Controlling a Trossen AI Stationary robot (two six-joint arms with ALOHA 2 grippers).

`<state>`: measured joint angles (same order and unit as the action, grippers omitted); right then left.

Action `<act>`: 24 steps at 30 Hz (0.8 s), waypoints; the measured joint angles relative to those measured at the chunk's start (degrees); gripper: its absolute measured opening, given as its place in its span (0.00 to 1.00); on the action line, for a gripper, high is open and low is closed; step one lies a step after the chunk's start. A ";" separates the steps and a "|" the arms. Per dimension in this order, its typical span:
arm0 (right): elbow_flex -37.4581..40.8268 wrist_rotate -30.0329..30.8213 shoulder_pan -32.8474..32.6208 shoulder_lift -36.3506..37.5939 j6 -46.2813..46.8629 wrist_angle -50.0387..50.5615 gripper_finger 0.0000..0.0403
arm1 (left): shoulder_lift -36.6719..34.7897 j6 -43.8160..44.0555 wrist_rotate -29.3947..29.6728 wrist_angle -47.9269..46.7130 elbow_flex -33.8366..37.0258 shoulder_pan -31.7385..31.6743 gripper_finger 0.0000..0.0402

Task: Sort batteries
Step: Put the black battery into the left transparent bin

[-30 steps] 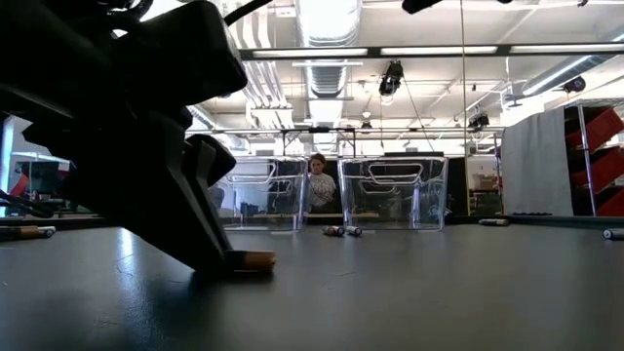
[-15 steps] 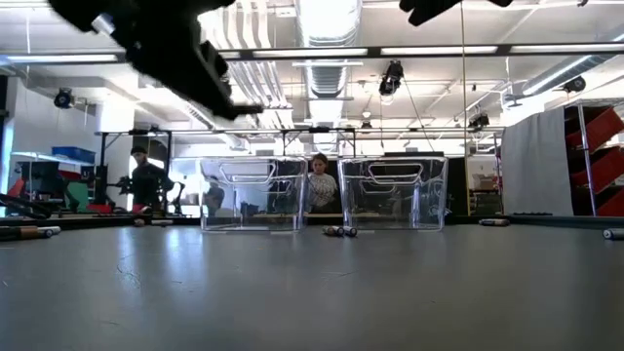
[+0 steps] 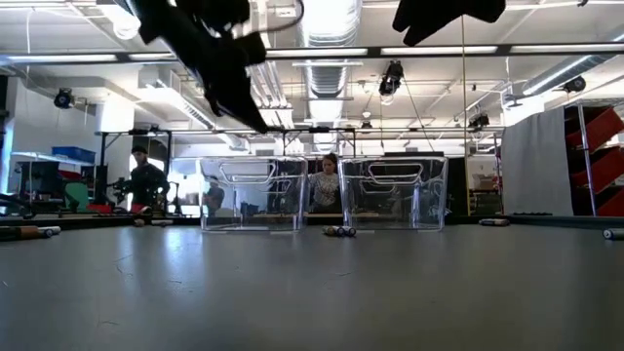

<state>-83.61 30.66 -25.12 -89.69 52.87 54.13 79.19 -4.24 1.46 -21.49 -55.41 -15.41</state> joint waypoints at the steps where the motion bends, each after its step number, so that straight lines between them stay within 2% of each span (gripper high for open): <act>1: 0.00 -0.72 0.60 0.00 -0.79 0.04 0.32 | 0.45 -1.44 -1.28 0.00 -0.33 -1.93 0.03; 5: 0.02 -3.68 3.56 1.11 -4.97 0.14 0.33 | 3.16 -5.90 -5.76 0.43 -2.05 -8.66 0.03; 8: 0.02 -6.46 6.46 2.73 -9.11 0.17 0.32 | 7.36 -7.28 -6.85 -0.11 -3.79 -11.79 0.03; 17: 0.02 -13.93 16.69 7.97 -20.96 2.11 0.33 | 22.92 -10.62 -6.80 -6.19 -15.53 -15.32 0.03; 24: 0.02 -14.25 19.78 10.76 -23.91 6.02 0.34 | 27.55 -9.13 -5.29 -7.07 -17.64 -17.13 0.03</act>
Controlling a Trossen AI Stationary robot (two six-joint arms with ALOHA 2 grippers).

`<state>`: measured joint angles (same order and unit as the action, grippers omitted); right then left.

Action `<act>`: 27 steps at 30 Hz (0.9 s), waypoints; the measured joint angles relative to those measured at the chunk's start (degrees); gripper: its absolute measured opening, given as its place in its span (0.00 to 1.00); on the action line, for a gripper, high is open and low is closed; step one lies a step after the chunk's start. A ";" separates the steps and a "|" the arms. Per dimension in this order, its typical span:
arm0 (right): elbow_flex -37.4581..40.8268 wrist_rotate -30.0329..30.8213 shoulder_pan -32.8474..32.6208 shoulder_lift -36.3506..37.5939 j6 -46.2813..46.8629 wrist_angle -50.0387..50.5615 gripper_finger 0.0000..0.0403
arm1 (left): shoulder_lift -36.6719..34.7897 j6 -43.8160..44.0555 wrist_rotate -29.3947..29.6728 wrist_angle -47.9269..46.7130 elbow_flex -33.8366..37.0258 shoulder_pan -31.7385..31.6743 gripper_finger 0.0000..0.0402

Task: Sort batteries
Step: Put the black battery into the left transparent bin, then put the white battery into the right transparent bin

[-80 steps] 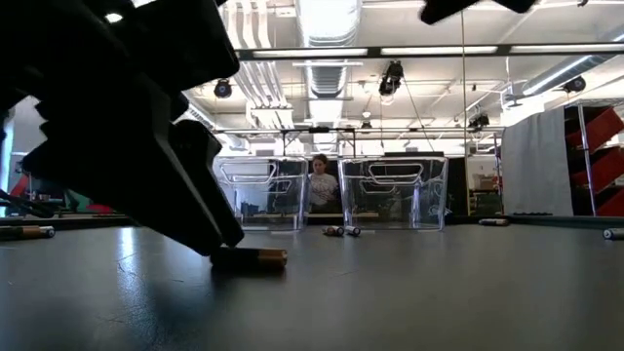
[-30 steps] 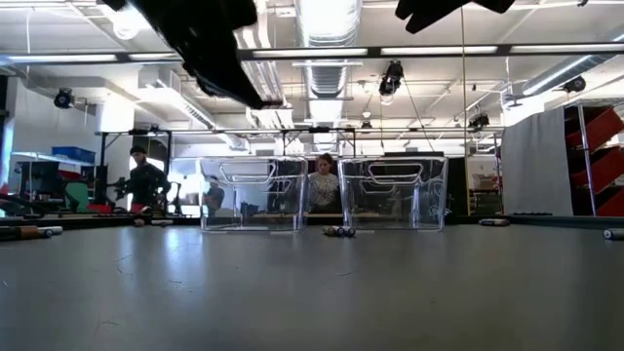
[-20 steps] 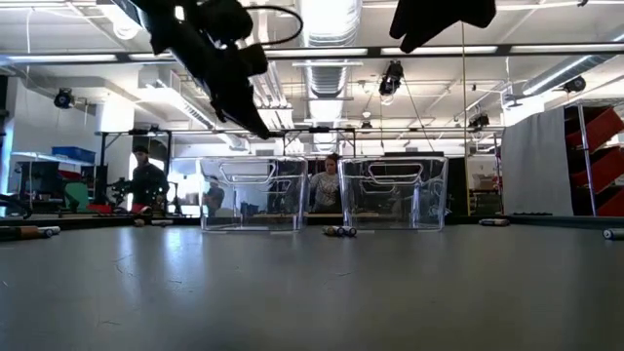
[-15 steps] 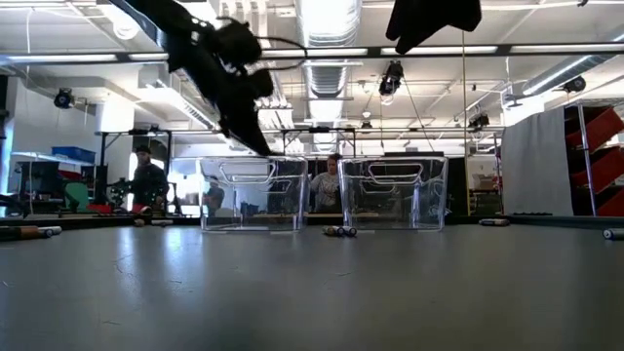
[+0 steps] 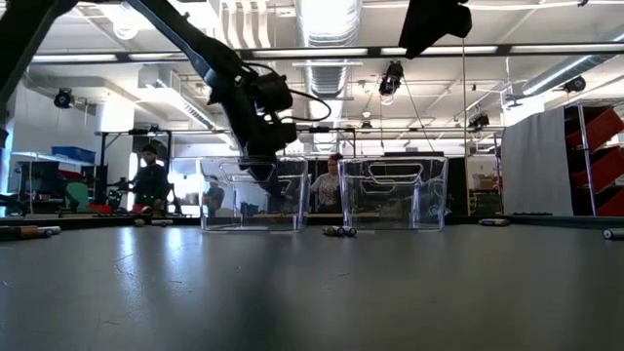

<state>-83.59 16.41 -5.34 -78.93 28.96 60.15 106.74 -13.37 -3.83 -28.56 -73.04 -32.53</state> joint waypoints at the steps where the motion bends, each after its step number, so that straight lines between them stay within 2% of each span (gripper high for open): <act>1: 0.00 -0.01 0.29 0.24 -0.35 0.03 0.33 | 0.22 0.20 0.11 0.68 0.49 0.00 0.03; 9: 0.00 -0.38 4.82 0.56 -6.02 -0.21 0.37 | 2.47 0.33 0.33 3.39 3.83 0.17 0.05; 19: -0.26 -3.14 7.19 0.67 -9.99 -0.35 0.42 | 5.40 0.16 0.33 4.96 3.20 0.37 0.07; 22: -0.28 -3.46 7.14 1.10 -9.29 0.00 0.43 | 4.88 -1.30 0.30 4.42 3.20 0.39 0.11; 27: -0.35 -3.47 6.54 2.06 -6.74 0.85 0.44 | 2.95 -2.57 -0.16 2.93 1.88 0.48 0.24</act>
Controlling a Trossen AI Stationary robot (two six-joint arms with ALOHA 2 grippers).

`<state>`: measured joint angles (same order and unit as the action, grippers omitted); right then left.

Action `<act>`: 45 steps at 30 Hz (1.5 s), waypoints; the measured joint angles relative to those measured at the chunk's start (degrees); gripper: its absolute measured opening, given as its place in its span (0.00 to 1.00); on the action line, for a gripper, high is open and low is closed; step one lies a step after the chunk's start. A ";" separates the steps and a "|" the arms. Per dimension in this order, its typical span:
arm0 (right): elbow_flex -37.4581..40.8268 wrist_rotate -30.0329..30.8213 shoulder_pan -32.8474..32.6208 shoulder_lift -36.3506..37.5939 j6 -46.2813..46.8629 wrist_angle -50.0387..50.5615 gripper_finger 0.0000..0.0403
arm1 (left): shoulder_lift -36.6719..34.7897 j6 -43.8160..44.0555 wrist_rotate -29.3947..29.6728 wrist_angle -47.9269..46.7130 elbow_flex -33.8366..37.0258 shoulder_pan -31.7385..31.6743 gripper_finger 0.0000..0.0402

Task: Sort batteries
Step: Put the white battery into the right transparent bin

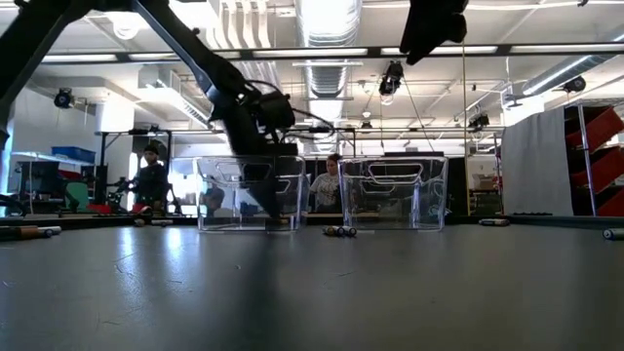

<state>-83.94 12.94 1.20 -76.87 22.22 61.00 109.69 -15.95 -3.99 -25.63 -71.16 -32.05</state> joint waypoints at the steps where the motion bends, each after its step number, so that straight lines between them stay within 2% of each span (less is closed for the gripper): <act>1: 0.00 -0.01 -0.19 0.13 0.28 0.15 0.44 | -0.79 -0.09 -0.02 -0.76 -0.40 0.00 0.27; 7: 0.00 0.12 -0.89 0.54 1.90 0.01 0.43 | -7.17 -1.95 -0.68 -5.41 -2.86 0.50 0.43; 12: 0.12 0.78 -1.81 0.54 3.86 -1.95 0.44 | -14.93 4.57 -10.82 -5.47 -2.81 2.48 0.49; 14: 0.20 1.55 -2.43 0.52 4.04 -3.62 0.45 | -17.71 5.75 -12.17 -5.31 -2.29 4.75 0.49; 22: 0.31 3.61 -5.94 0.52 7.40 -7.29 0.44 | -25.11 6.10 -9.23 1.40 4.22 19.20 0.47; 24: 0.31 3.90 -7.34 0.52 8.95 -7.31 0.43 | -25.91 8.03 -6.53 3.52 6.20 22.58 0.47; 27: 0.40 7.52 -10.14 0.52 12.01 -7.29 0.43 | -26.34 12.01 -2.36 6.48 9.29 26.18 0.47; 32: 1.12 15.08 -15.66 0.31 17.11 -7.27 0.45 | -26.36 18.93 1.22 12.13 13.96 31.23 0.47; 36: 3.56 18.59 -20.67 -0.50 22.42 -8.34 0.47 | -26.50 21.18 3.41 12.08 16.08 34.31 0.47; 41: 10.14 21.05 -26.59 -3.34 28.07 -14.49 0.47 | -29.98 25.27 3.65 12.23 18.66 36.26 0.47; 45: 14.48 21.65 -29.56 -8.66 31.14 -19.92 0.48 | -34.07 26.66 7.08 13.47 22.65 37.98 0.47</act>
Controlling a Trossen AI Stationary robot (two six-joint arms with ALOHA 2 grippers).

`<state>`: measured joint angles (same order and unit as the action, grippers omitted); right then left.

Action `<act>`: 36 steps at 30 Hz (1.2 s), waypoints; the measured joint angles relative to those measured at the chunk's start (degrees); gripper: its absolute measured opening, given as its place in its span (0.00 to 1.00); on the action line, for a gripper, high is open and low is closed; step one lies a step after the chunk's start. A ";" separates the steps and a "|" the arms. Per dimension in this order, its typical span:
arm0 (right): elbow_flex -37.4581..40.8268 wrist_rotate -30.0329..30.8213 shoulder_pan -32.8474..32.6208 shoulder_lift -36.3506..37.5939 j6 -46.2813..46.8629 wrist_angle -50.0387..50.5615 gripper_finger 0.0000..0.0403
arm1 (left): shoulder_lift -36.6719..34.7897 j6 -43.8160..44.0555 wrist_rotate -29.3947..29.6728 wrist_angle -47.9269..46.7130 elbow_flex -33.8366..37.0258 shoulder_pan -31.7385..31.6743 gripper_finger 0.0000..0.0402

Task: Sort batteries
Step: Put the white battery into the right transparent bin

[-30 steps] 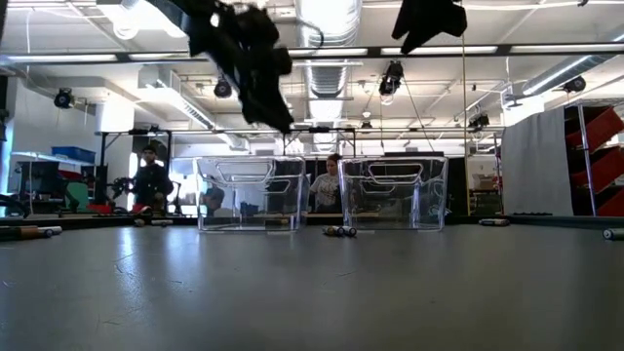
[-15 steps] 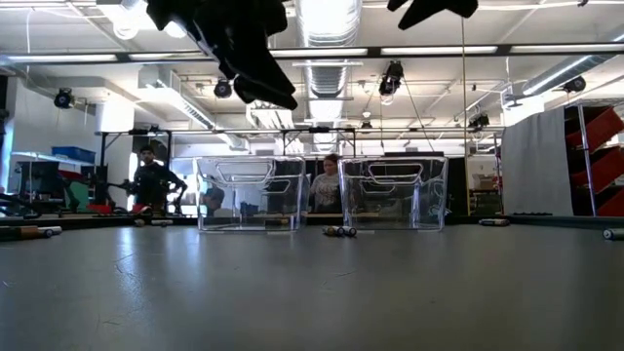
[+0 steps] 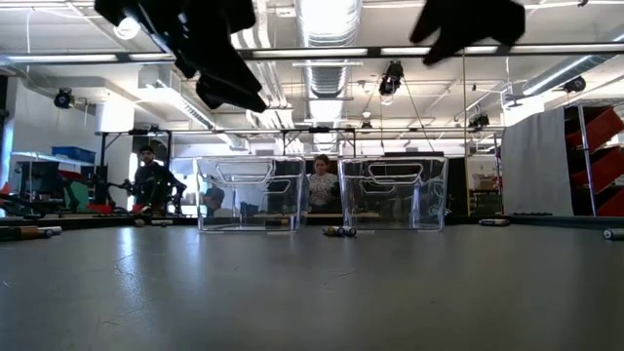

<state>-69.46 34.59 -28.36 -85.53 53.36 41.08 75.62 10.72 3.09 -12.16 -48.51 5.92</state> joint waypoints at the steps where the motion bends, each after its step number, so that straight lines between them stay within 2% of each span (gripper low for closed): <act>1: 0.70 0.35 -0.40 -1.60 0.92 -2.07 0.48 | -1.14 0.00 1.43 -0.12 1.29 0.26 0.47; 5: 3.50 4.14 -1.05 -8.31 6.70 -7.29 0.50 | -5.30 2.96 5.93 -0.40 6.37 0.41 0.47; 8: 5.89 9.18 -0.38 -13.11 12.57 -10.21 0.50 | -8.44 6.29 6.50 0.56 9.38 0.52 0.47; 10: 7.56 13.48 0.21 -16.14 15.36 -15.56 0.50 | -10.22 8.28 6.70 0.13 11.30 0.69 0.47; 13: 9.27 18.86 1.67 -20.56 16.80 -21.32 0.50 | -12.78 10.86 6.95 -0.02 13.76 0.63 0.47; 21: 11.40 19.82 7.41 -26.78 15.33 -33.84 0.50 | -16.35 14.87 6.90 -3.11 15.24 1.67 0.47; 28: 11.75 25.63 8.79 -25.89 12.95 -36.72 0.49 | -18.65 13.97 6.93 -6.13 15.91 1.65 0.47; 36: 12.19 25.44 11.87 -26.49 12.59 -38.93 0.50 | -19.43 12.41 8.30 -6.44 17.17 1.65 0.47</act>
<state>-57.28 60.03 -16.49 -112.03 65.95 2.15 56.19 23.13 11.39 -18.60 -31.34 7.57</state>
